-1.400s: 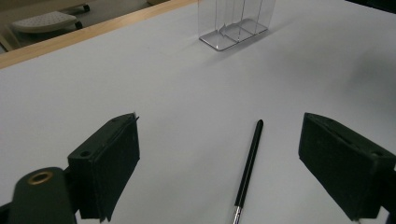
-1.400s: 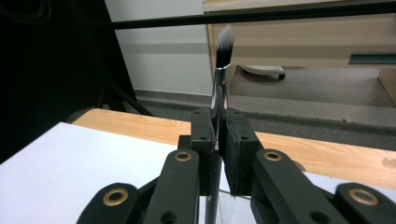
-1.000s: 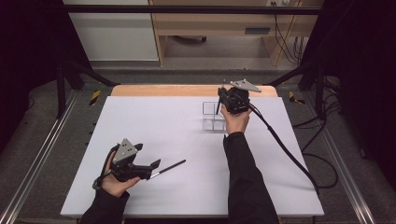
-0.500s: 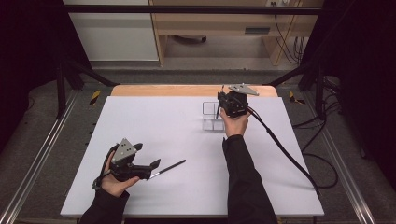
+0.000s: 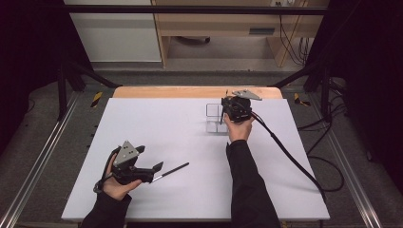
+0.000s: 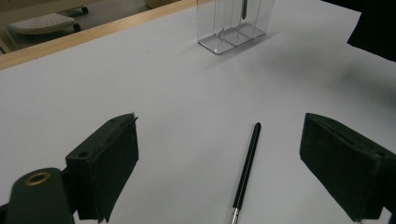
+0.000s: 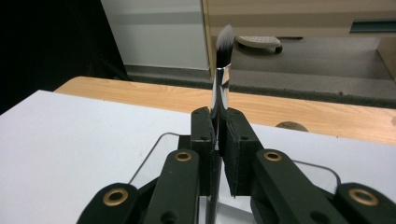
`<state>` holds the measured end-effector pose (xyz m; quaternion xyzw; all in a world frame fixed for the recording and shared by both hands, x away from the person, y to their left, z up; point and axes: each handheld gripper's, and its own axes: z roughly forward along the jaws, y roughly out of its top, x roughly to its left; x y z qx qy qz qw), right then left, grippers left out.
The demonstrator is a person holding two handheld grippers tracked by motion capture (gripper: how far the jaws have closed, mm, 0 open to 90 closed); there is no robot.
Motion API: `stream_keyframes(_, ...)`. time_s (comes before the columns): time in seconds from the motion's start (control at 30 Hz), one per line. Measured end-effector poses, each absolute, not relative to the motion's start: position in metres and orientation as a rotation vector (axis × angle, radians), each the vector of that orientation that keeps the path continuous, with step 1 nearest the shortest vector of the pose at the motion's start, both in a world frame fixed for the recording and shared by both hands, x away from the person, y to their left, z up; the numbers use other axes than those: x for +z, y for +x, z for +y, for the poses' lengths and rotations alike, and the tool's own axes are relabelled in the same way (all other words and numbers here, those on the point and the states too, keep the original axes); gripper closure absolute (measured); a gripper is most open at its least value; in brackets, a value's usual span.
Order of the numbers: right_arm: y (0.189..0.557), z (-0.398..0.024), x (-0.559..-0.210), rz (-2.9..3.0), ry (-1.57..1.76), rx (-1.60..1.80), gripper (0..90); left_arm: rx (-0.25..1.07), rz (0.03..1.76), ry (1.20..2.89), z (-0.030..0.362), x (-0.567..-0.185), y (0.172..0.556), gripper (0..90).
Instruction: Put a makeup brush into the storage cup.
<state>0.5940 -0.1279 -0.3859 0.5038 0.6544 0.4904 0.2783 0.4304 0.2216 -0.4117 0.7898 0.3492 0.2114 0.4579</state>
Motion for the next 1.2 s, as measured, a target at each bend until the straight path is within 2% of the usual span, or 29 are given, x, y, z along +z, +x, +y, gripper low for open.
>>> stream_keyframes(0.57,0.595,-0.121,-0.402,1.834,1.369,1.239,83.2,0.523,0.861,1.942,0.222,-0.411,0.43,11.0)
stream_keyframes(0.7,0.594,-0.121,-0.405,1.839,1.395,1.241,80.3,0.523,0.862,1.943,0.223,-0.411,0.431,11.0)
stream_keyframes(0.83,0.591,-0.123,-0.405,1.857,1.391,1.229,74.4,0.524,0.863,1.947,0.222,-0.412,0.431,11.0)
stream_keyframes(1.2,0.567,-0.139,-0.397,1.846,1.338,1.297,46.9,0.522,0.873,1.943,0.224,-0.412,0.432,10.8)
